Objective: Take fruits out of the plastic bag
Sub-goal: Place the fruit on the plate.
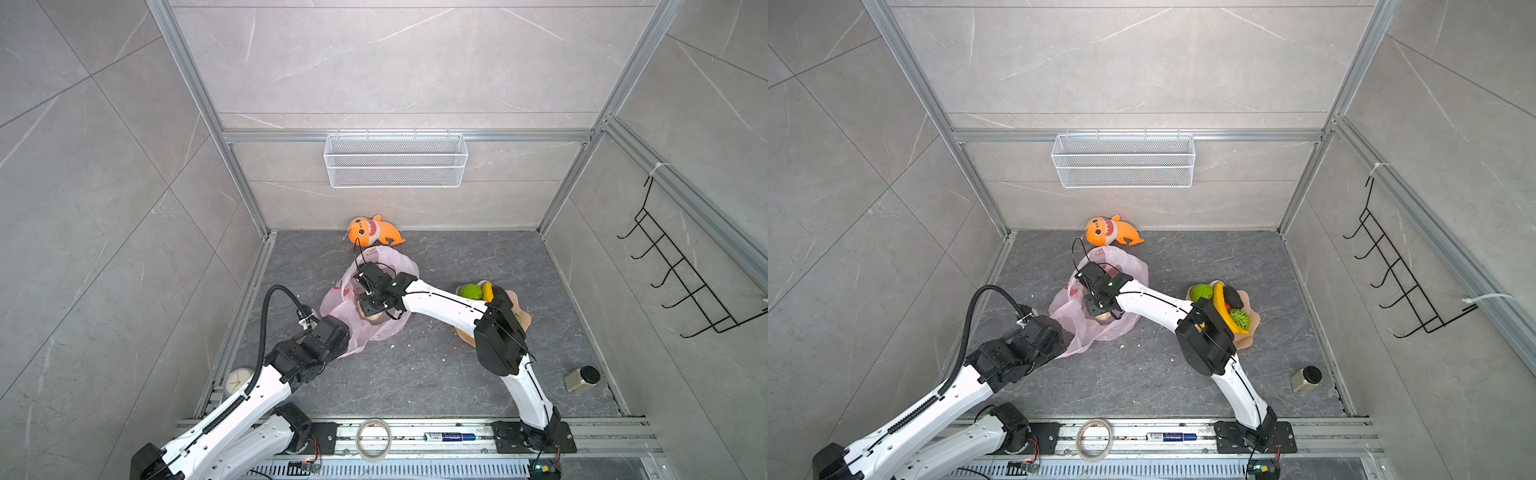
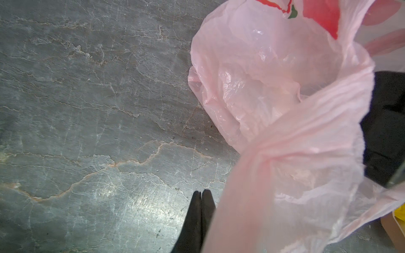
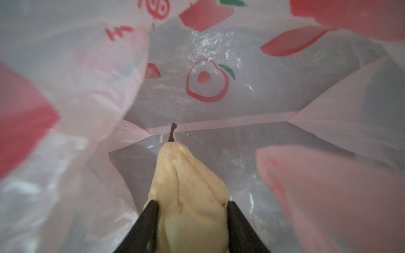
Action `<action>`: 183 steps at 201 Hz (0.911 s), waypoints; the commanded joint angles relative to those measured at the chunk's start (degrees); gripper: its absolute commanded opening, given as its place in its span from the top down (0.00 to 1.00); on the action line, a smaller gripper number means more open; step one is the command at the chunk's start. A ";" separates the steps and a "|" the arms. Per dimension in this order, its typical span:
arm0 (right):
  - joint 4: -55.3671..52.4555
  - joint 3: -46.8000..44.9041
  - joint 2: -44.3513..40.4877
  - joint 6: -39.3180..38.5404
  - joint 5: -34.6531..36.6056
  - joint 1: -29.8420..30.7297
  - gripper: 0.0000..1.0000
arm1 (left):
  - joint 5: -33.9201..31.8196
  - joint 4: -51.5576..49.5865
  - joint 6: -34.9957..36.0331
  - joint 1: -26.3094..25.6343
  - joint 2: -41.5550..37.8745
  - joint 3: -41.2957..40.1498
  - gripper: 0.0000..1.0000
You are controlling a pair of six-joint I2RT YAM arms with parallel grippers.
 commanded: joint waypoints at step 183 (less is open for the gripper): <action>-3.34 -0.23 5.61 0.17 -5.38 -0.31 0.32 | -0.88 -2.09 -0.54 0.17 -1.13 -0.03 1.00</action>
